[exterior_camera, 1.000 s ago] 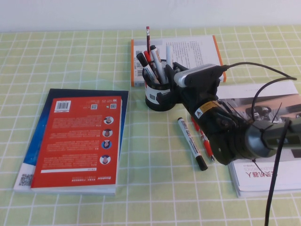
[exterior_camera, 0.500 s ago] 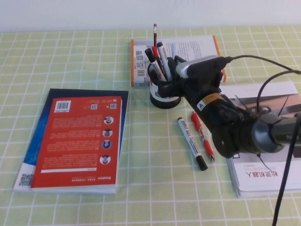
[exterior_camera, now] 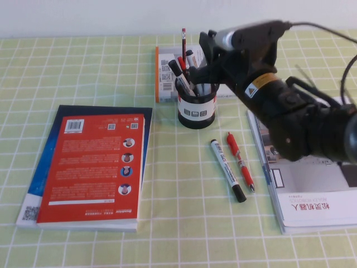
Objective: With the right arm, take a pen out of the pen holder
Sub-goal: 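Take a marker out of the pen holder and lay it on the table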
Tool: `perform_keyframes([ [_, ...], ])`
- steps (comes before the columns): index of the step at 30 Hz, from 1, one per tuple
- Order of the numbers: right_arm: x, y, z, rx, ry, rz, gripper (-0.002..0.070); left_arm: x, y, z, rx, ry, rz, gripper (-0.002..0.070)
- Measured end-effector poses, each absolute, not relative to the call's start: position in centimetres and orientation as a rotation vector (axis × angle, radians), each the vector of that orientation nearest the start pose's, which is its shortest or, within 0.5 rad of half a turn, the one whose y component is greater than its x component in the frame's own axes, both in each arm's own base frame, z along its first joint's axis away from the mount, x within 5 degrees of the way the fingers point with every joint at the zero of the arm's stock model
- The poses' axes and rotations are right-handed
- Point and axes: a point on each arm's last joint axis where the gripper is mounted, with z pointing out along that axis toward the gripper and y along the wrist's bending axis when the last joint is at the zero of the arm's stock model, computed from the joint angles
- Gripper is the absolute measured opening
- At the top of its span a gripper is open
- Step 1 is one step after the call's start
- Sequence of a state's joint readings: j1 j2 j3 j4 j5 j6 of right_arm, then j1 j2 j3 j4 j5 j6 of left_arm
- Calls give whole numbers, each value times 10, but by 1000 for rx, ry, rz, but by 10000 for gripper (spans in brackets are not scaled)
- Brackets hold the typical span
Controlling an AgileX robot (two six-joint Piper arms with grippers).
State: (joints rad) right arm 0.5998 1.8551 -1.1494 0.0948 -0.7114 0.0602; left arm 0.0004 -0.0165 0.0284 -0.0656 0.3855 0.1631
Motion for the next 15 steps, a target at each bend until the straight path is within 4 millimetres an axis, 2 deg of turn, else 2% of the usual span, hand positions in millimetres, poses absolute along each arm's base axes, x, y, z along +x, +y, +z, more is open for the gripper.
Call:
perform_keyframes([
  [7, 323, 219, 320, -412, 1552, 501, 26, 52, -2, 170, 113, 1877, 47, -5],
  [11, 301, 205, 341, -466, 1678, 475, 27, 52, -2, 170, 113, 1877, 47, -5],
  [15, 283, 194, 351, -523, 1857, 449, 26, 52, -2, 170, 113, 1877, 47, -5],
])
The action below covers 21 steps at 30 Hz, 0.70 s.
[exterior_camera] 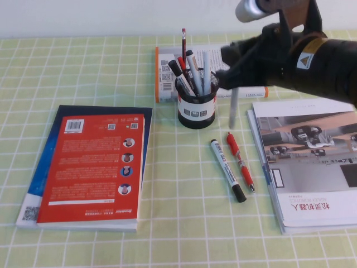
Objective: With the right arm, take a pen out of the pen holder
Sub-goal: 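Take a marker out of the pen holder and lay it on the table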
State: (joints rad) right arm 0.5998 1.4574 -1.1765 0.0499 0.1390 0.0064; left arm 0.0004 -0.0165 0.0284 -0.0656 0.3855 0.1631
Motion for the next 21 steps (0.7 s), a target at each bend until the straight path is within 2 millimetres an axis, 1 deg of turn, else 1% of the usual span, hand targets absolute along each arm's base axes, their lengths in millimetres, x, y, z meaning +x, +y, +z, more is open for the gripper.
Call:
perform_keyframes([
  [1, 279, 192, 351, -545, 1936, 438, 26, 52, -2, 170, 113, 1877, 47, -5],
  [3, 275, 191, 354, -574, 2041, 427, 26, 52, -2, 170, 113, 1877, 47, -5],
  [6, 275, 194, 350, -613, 2214, 423, 26, 52, -2, 170, 113, 1877, 47, -5],
  [8, 279, 199, 346, -628, 2300, 433, 26, 52, -2, 170, 113, 1877, 47, -5],
  [11, 290, 210, 336, -651, 2404, 435, 26, 52, -2, 170, 113, 1877, 47, -5],
  [14, 304, 222, 319, -675, 2503, 428, 26, 52, -2, 170, 113, 1877, 47, -5],
  [16, 315, 231, 302, -690, 2574, 422, 26, 52, -2, 170, 113, 1877, 47, -5],
  [19, 333, 244, 278, -706, 2643, 409, 26, 52, -2, 170, 113, 1877, 47, -5],
  [21, 344, 251, 267, -718, 2659, 401, 26, 52, -2, 170, 113, 1877, 47, -5],
])
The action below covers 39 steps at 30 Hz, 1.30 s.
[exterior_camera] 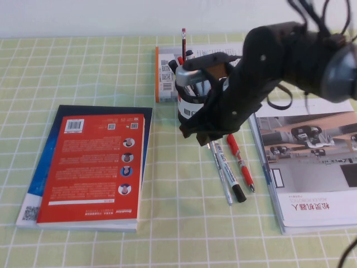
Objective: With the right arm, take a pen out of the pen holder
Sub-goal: 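Take a marker out of the pen holder and lay it on the table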
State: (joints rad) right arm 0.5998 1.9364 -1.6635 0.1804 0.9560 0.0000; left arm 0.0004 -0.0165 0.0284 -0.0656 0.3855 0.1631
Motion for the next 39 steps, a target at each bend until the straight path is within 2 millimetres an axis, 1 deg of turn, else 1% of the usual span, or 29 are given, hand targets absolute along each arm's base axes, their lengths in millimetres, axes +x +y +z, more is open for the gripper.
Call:
perform_keyframes([
  [4, 362, 261, 245, -718, 2694, 389, 26, 52, -2, 170, 113, 1877, 47, -5],
  [7, 373, 262, 230, -721, 2721, 375, 26, 52, -2, 170, 113, 1877, 47, -5],
  [10, 380, 262, 218, -718, 2744, 364, 26, 52, -2, 170, 113, 1877, 47, -5],
  [19, 390, 265, 199, -678, 2742, 388, 26, 52, -2, 170, 113, 1877, 47, -5],
  [25, 393, 265, 196, -666, 2729, 395, 32, 52, -2, 170, 113, 1877, 47, -5],
  [28, 394, 264, 197, -660, 2717, 394, 71, 52, -2, 170, 113, 1877, 47, -5],
  [34, 395, 265, 194, -661, 2716, 391, 209, 52, -2, 170, 113, 1877, 47, -5],
  [36, 395, 265, 194, -662, 2714, 388, 228, 52, -2, 170, 113, 1877, 47, -5],
  [39, 394, 263, 197, -670, 2708, 375, 235, 52, -2, 170, 113, 1877, 47, -5],
])
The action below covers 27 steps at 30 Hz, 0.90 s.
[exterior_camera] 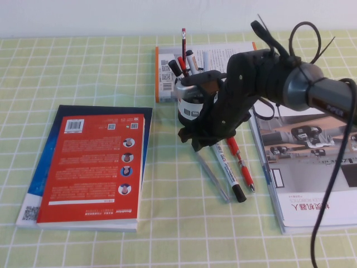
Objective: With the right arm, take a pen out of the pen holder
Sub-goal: 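Take a marker out of the pen holder and lay it on the table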
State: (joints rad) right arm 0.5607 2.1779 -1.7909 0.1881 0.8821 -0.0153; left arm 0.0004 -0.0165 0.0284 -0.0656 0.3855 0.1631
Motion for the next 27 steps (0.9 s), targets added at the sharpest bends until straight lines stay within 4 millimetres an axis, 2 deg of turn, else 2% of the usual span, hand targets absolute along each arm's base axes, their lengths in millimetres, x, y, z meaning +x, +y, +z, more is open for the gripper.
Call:
perform_keyframes([
  [4, 378, 251, 217, -666, 2674, 368, 209, 52, -2, 170, 113, 1877, 47, -5],
  [6, 363, 241, 237, -658, 2632, 371, 160, 52, -2, 170, 113, 1877, 47, -5],
  [8, 345, 229, 248, -658, 2613, 360, 104, 52, -2, 170, 113, 1877, 47, -5],
  [11, 307, 203, 274, -655, 2555, 350, 18, 52, -2, 170, 113, 1877, 47, -5],
  [19, 213, 143, 322, -607, 2383, 399, -10, 52, -2, 170, 113, 1877, 47, -5],
  [23, 175, 119, 327, -587, 2323, 420, -12, 52, -2, 170, 113, 1877, 47, -5],
  [27, 150, 102, 319, -552, 2309, 428, -12, 52, -2, 170, 113, 1877, 47, -5],
])
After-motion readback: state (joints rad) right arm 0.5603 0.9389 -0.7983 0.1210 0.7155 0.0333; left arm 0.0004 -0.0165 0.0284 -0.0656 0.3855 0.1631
